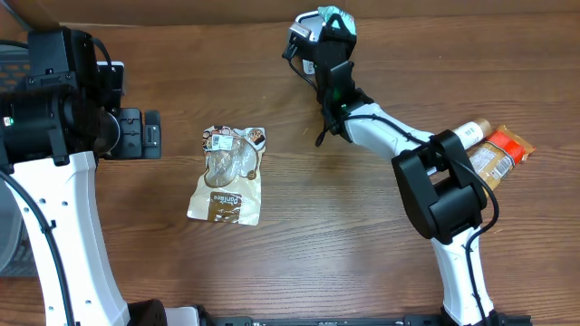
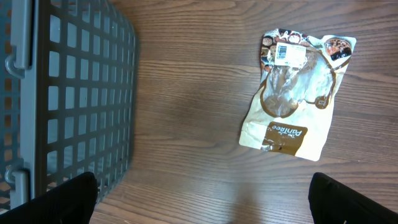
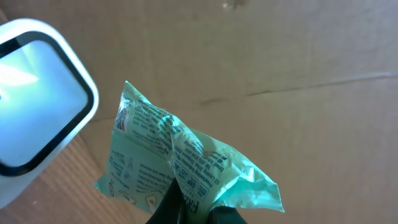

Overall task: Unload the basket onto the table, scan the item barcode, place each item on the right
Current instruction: 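Carry the mint-green packet up to the white scanner and hold it, then move the packet to the table's right side and release it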

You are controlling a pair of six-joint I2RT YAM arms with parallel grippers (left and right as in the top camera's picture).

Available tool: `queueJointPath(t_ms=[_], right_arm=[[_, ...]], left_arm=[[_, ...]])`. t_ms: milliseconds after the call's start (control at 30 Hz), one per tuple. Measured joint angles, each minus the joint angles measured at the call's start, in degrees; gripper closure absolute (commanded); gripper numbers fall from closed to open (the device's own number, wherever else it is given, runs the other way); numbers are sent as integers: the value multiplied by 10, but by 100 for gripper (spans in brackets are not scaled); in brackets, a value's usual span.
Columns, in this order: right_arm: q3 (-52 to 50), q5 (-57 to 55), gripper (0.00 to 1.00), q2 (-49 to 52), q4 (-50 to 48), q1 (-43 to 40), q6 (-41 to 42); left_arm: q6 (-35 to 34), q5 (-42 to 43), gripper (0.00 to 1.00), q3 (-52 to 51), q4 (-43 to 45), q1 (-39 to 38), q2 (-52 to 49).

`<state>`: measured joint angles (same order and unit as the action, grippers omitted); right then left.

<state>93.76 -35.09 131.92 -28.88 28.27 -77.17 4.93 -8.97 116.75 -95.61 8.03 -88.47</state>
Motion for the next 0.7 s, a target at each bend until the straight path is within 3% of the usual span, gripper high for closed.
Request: queueJointPath(t_ms=[700], right_arm=[[0,74,96,0,31,-1,-15]], left_arm=[[0,0,0,0,0,0,0]])
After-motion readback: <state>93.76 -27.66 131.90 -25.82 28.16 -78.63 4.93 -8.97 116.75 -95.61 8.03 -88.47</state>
